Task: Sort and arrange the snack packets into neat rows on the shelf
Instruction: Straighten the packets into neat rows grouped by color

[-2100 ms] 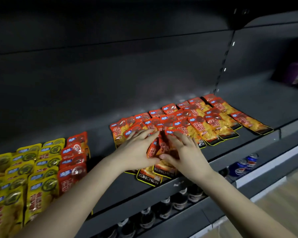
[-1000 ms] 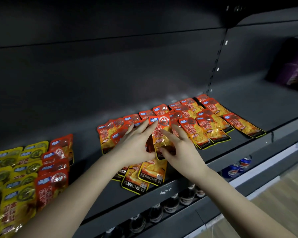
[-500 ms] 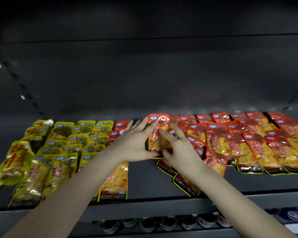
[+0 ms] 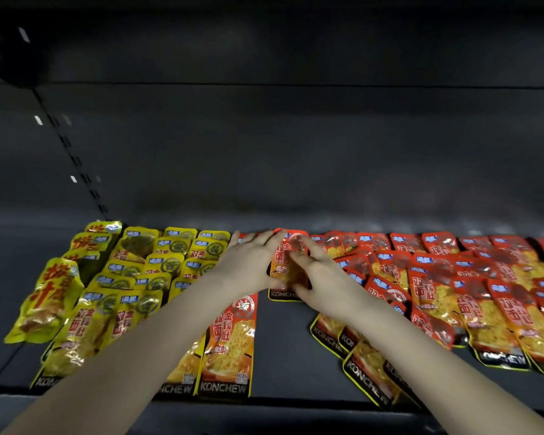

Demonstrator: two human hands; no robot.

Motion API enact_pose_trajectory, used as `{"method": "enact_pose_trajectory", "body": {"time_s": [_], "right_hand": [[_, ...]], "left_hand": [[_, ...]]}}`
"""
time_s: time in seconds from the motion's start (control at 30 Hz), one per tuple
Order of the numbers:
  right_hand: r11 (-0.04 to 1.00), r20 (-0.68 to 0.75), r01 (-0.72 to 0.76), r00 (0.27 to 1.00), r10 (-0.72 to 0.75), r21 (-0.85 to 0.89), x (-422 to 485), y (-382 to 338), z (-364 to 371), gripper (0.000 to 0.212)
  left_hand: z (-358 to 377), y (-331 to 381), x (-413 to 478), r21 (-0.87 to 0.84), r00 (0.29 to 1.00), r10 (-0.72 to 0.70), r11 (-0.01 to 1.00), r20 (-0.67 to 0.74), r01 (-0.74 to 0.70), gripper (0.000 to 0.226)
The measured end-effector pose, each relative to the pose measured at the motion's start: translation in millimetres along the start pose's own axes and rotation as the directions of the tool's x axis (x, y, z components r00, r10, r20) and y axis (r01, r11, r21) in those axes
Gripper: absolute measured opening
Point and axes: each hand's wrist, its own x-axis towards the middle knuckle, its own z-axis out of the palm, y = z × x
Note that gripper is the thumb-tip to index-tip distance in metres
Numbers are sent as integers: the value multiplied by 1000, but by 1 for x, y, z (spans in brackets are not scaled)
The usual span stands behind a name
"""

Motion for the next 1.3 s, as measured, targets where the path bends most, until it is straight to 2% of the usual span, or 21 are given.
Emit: {"method": "enact_pose_trajectory", "body": {"time_s": [0.27,0.47,0.77,0.9,1.1,1.3], "right_hand": [[966,127,13,992,20,-258,8,7,16,55],[955,183,-25,980,82,-295,21,4,16,54],[949,126,-87,983,130,-302,28,-1,24,54],[954,109,-86,987,122,-286,27,0,23,54],[960,-86,-142,988,125,-240,16,-1,10,55],[950,-187,-262,955,230,-171,-12,19,-7,55]], "left_hand": [[1,-7,18,51,986,-35,998,166,27,89],[1,-10,27,61,982,-59,997,181,49,82],[5,-16,29,9,980,-54,999,190,53,75],[1,-17,26,6,991,-25,1000,133,24,73],[-15,-5,14,42,989,88,996,-120,-83,63],[-24,22,14,-1,977,138,990,-162,-140,64]]}}
